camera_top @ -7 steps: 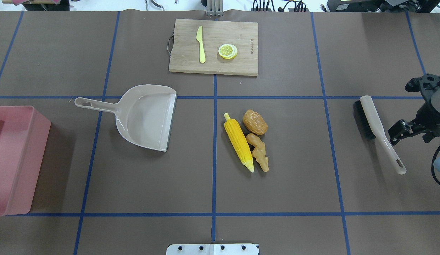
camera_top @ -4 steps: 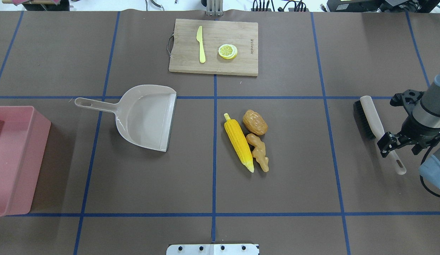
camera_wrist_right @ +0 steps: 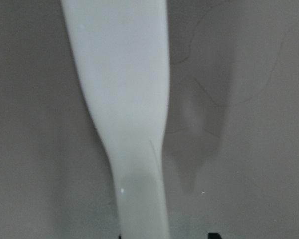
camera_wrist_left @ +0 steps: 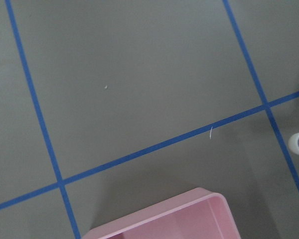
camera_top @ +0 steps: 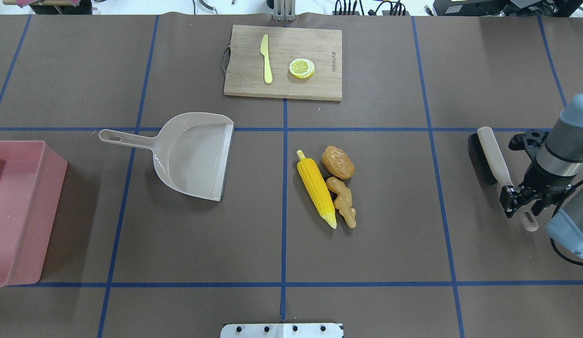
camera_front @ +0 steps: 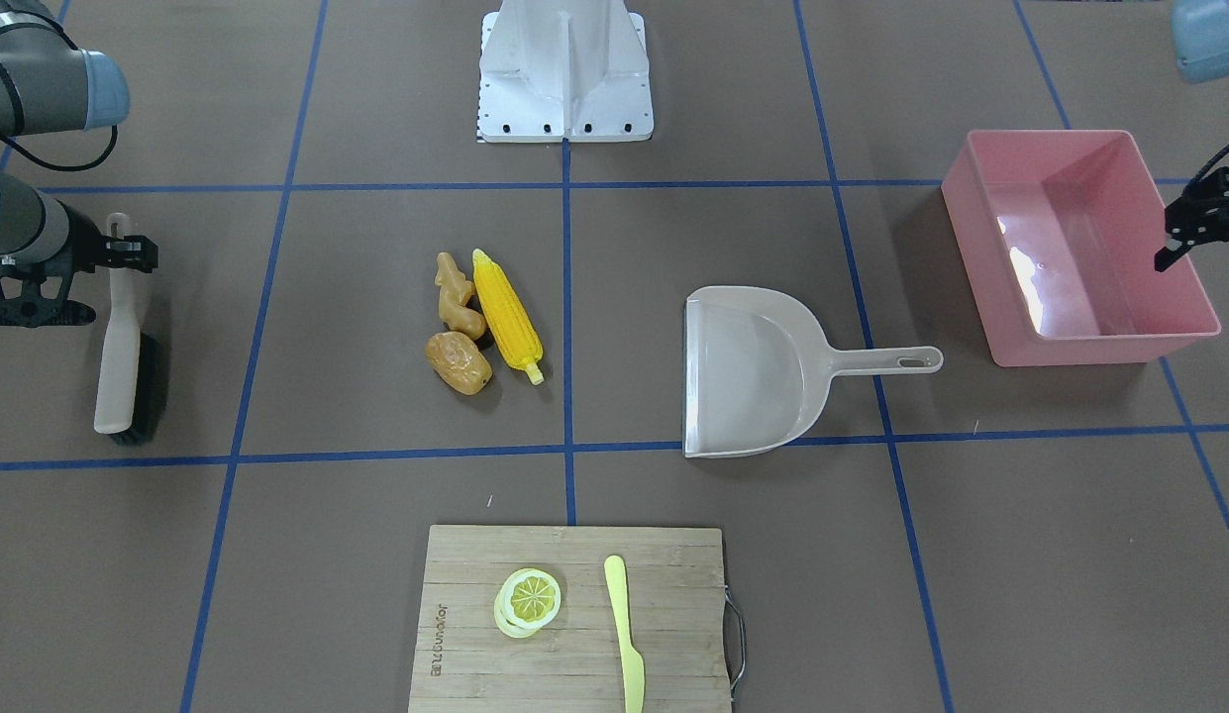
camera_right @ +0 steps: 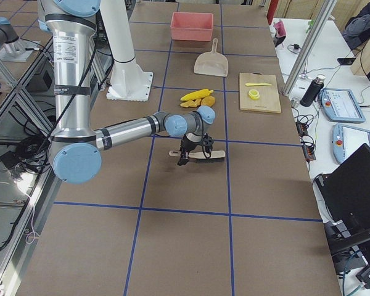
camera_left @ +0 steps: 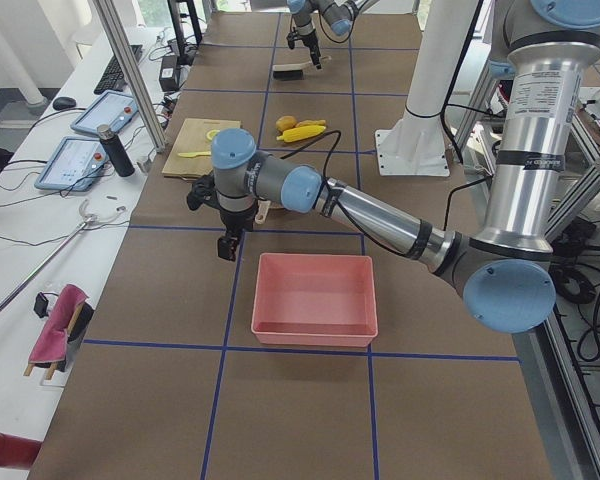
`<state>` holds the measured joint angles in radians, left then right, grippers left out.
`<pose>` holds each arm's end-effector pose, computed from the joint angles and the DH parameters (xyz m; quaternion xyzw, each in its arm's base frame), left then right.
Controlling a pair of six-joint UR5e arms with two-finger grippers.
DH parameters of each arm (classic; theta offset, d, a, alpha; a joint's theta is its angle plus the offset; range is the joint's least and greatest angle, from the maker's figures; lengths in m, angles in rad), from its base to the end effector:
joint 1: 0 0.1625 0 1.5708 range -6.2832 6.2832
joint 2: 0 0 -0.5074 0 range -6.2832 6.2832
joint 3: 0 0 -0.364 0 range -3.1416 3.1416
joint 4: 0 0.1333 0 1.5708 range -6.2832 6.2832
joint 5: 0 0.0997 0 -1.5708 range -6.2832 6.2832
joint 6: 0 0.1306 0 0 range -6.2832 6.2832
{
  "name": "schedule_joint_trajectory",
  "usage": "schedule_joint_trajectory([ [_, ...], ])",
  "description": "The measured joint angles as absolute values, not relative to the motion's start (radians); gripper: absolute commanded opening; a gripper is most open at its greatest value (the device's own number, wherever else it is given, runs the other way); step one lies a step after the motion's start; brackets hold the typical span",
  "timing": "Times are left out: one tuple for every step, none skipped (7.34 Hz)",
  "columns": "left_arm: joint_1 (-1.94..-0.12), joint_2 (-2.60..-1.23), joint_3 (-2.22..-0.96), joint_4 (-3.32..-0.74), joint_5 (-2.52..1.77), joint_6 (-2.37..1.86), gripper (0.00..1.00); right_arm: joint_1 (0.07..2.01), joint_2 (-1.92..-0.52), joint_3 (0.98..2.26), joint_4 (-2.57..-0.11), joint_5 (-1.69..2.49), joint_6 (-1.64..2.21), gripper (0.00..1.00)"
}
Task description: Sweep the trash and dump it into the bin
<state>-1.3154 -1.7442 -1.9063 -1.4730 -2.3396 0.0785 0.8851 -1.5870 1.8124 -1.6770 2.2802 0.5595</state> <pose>0.0939 -0.5277 0.5311 0.1560 0.3824 0.2263 0.8822 -0.2523 -0.3845 0.6750 -0.1568 -0.3142 -0.0797 0.9329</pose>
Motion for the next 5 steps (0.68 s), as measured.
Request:
schedule_joint_trajectory([
  [-1.251,-1.752,-1.928,-1.465,-2.335,0.142,1.00,0.883,-1.582,1.809,-1.677,2.282,0.558,0.00],
  [-1.182,-1.765,-1.960,-1.431,-2.294,0.196,1.00,0.883,-1.578,1.808,-1.677,2.283,0.558,0.00],
  [-1.115,-1.795,-2.002,-1.361,-2.193,0.259,1.00,0.882,-1.572,1.809,-1.677,2.284,0.560,0.00],
  [-1.060,-1.840,-2.031,-1.283,-2.084,0.353,1.00,0.882,-1.560,1.812,-1.680,2.284,0.561,0.00],
  [-1.019,-1.883,-2.034,-1.240,-2.028,0.424,1.00,0.885,-1.550,1.822,-1.685,2.283,0.562,0.00],
])
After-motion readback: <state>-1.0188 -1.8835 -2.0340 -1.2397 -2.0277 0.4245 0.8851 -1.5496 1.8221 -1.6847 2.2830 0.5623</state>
